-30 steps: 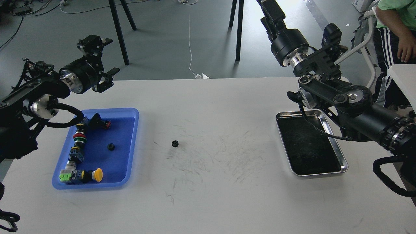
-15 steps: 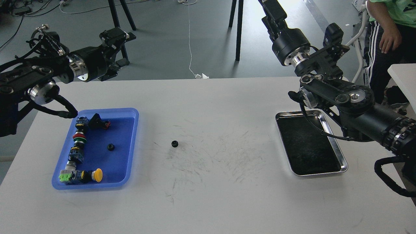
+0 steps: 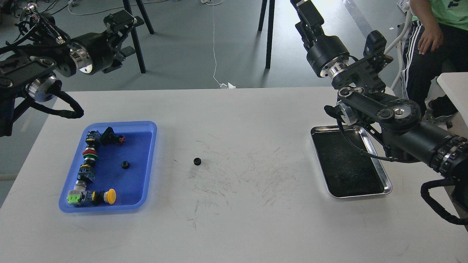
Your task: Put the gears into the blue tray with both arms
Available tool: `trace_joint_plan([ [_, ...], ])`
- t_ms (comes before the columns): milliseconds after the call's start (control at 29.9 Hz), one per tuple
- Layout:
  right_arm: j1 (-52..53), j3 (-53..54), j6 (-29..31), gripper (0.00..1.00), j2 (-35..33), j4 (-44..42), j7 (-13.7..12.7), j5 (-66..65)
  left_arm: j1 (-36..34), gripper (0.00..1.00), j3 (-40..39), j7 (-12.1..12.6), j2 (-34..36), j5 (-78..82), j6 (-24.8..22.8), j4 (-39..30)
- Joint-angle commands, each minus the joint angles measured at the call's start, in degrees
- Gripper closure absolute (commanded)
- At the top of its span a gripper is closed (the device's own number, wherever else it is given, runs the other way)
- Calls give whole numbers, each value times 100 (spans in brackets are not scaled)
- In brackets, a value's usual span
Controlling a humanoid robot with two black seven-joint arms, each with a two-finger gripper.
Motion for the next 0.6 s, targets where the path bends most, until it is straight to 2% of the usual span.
trace_joint_plan([
  [0, -44, 139, 34, 6, -35, -27, 0, 0, -8, 1, 580, -84, -64, 327, 30, -108],
  [234, -246, 166, 96, 6, -79, -27, 0, 694, 62, 1, 705, -102, -248, 1838, 363, -986],
  [334, -317, 166, 96, 6, -298, -1, 0, 747, 45, 1, 801, -102, -257, 2218, 539, -1487],
  [401, -352, 192, 96, 6, -343, 8, 0, 747, 1, 1, 1081, -93, -240, 2454, 592, -1821],
  [568, -440, 210, 96, 6, -562, 96, 0, 756, -43, 2, 1538, -84, -222, 3167, 1083, -2182],
])
